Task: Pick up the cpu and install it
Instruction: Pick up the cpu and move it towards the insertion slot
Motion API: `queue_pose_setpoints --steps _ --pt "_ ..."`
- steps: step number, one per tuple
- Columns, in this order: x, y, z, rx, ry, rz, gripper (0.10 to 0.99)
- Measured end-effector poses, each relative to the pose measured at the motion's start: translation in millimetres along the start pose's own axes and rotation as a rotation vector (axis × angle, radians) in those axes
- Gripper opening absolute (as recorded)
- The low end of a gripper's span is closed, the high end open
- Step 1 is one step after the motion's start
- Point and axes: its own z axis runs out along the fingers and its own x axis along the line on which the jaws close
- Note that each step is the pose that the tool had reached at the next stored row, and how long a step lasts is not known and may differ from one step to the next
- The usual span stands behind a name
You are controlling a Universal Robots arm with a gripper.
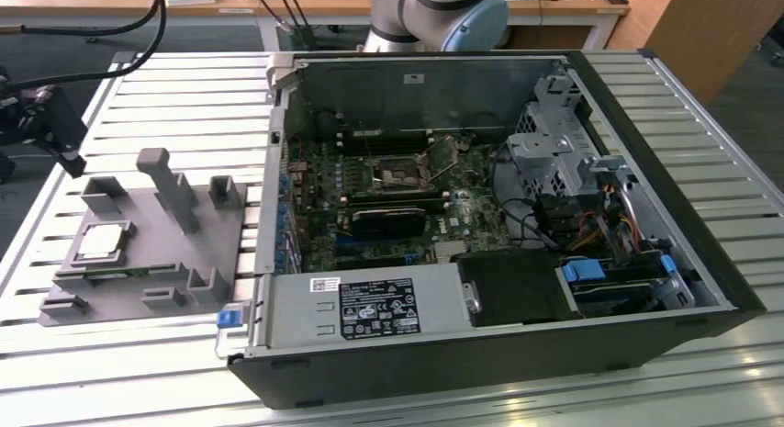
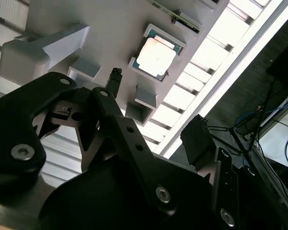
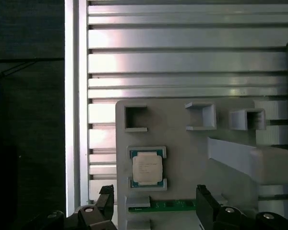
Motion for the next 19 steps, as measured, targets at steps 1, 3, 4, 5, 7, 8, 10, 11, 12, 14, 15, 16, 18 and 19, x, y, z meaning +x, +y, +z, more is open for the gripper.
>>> queue_pose_setpoints --steps 1,3,4,5,7,8,10,11,12,14,15,16,18,19 --pt "0.0 -0.6 1.5 0.000 0.0004 -0.006 0.776" --pt "0.0 -1.7 4.4 0.000 0.0006 -0.009 0.776" --pt "0.1 -2.0 5.5 0.000 0.0006 -0.009 0.776" --pt "0.1 -2.2 6.6 0.000 0.0005 -0.009 0.776" --pt "0.1 -2.4 8.2 0.000 0.0006 -0.009 0.776" --pt "0.1 -2.5 8.9 0.000 0.0006 -0.009 0.776" --pt "0.1 -2.6 10.2 0.000 0.0006 -0.009 0.776" --pt "0.1 -2.6 10.8 0.000 0.0006 -0.009 0.776" --pt "0.1 -2.7 11.5 0.000 0.0006 -0.009 0.776" --pt "0.1 -2.7 12.9 0.000 0.0006 -0.009 0.776" --pt "0.1 -2.7 13.6 0.000 0.0007 -0.009 0.776" --pt "0.1 -2.8 14.4 0.000 0.0006 -0.009 0.776" --pt "0.2 -2.8 16.0 0.000 0.0005 -0.009 0.776" --pt "0.2 -2.9 16.8 0.000 0.0005 -0.009 0.776"
